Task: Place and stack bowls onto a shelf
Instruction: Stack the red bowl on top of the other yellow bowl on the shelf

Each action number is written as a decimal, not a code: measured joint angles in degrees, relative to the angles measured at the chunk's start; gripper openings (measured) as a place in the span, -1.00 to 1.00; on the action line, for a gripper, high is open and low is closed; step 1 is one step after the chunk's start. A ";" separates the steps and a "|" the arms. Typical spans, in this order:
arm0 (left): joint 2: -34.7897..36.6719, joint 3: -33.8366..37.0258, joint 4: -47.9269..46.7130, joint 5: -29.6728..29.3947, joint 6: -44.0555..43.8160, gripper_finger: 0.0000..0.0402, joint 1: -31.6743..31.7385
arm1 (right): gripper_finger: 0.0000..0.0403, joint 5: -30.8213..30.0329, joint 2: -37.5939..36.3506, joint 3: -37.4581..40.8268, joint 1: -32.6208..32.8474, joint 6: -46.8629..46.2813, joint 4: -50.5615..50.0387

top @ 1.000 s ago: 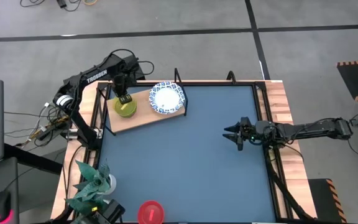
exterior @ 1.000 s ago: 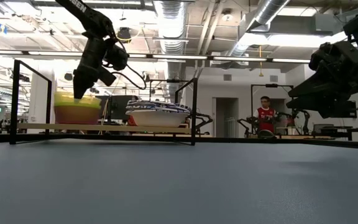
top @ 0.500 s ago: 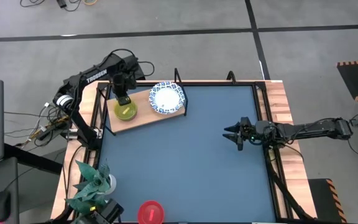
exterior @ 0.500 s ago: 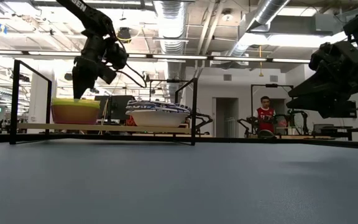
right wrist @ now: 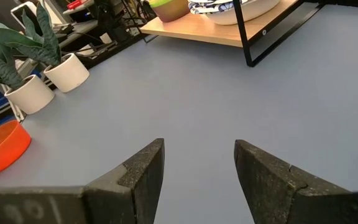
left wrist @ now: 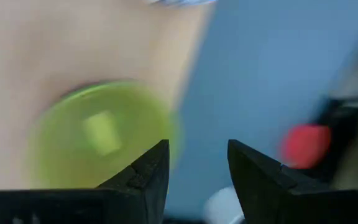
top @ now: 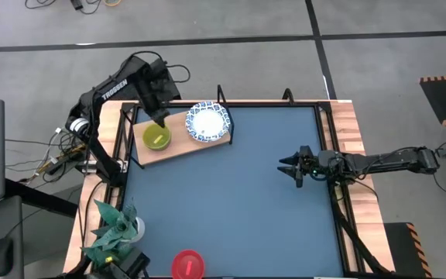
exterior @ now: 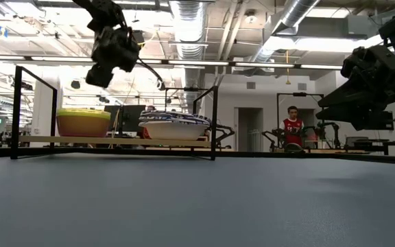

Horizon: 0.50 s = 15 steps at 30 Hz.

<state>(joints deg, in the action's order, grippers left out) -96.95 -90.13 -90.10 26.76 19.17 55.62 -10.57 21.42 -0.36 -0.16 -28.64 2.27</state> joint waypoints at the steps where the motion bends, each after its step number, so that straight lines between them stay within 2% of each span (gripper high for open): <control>1: 0.06 0.12 0.06 3.80 -1.12 -0.28 -0.92 | 0.09 0.00 0.01 -0.01 0.00 0.00 -0.01; 3: 0.90 0.92 0.16 9.75 -2.53 -0.28 -3.91 | 0.09 0.00 0.01 0.00 0.02 0.00 -0.01; 5: 2.19 1.23 0.13 12.03 -2.83 -0.28 -8.45 | 0.09 0.00 -0.01 -0.01 0.00 0.00 -0.01; 9: 4.85 1.38 0.12 11.53 -7.21 -0.28 -19.69 | 0.09 0.00 0.00 -0.02 0.00 0.03 0.00; 15: 9.00 1.38 5.51 10.74 -21.79 -0.28 -39.61 | 0.09 0.02 0.01 0.00 0.00 0.19 -0.01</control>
<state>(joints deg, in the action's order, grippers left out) -87.94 -88.75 -84.59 37.50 -2.62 16.01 -10.55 21.43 -0.36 -0.16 -28.45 2.27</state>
